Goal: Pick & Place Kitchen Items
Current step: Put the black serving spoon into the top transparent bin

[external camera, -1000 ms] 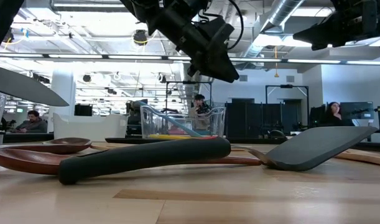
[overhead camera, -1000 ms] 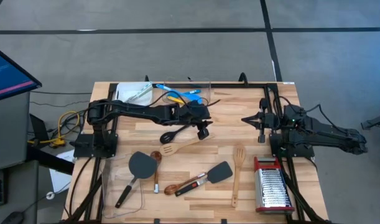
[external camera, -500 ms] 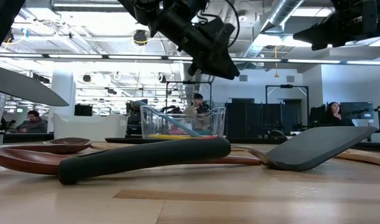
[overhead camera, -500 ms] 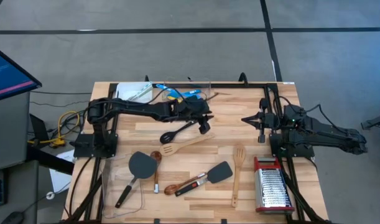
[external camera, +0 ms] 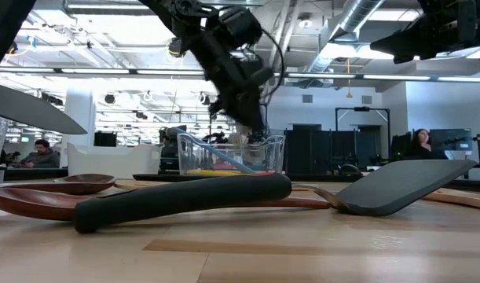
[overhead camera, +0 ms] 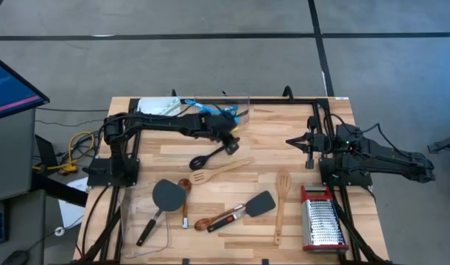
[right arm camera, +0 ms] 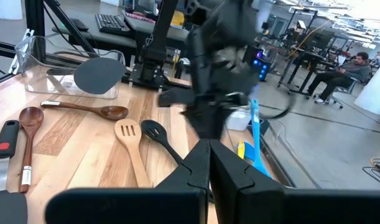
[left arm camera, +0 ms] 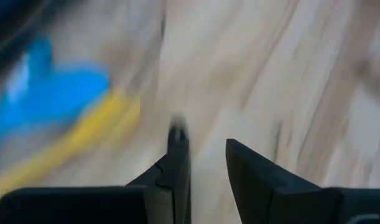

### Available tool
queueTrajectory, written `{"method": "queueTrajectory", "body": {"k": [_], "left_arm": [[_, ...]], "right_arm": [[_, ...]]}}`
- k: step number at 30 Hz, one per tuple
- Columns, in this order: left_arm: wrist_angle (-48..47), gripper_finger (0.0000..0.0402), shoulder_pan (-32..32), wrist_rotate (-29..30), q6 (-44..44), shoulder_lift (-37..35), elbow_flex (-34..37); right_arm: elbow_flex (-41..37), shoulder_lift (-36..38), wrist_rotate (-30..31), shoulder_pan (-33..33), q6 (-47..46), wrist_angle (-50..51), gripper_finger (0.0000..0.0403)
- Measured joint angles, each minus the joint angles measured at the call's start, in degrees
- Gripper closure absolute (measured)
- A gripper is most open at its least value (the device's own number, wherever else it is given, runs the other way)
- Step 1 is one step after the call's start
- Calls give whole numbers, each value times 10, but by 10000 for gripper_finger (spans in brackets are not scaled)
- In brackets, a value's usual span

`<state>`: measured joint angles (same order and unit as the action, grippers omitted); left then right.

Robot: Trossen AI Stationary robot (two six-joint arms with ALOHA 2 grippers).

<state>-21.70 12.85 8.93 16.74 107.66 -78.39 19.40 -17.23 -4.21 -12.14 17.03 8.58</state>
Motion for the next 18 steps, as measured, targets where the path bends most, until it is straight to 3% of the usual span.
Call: {"method": "queueTrajectory", "body": {"k": [4,9,18], "left_arm": [[-120,308,-21,1,31,0,0],[-195,308,-33,-1,48,0,0],[-209,308,-32,-17,50,0,0]], "right_arm": [[0,0,0,0,-1,0,403],[0,0,0,0,-1,0,403],[0,0,0,0,-1,1,403]]}}
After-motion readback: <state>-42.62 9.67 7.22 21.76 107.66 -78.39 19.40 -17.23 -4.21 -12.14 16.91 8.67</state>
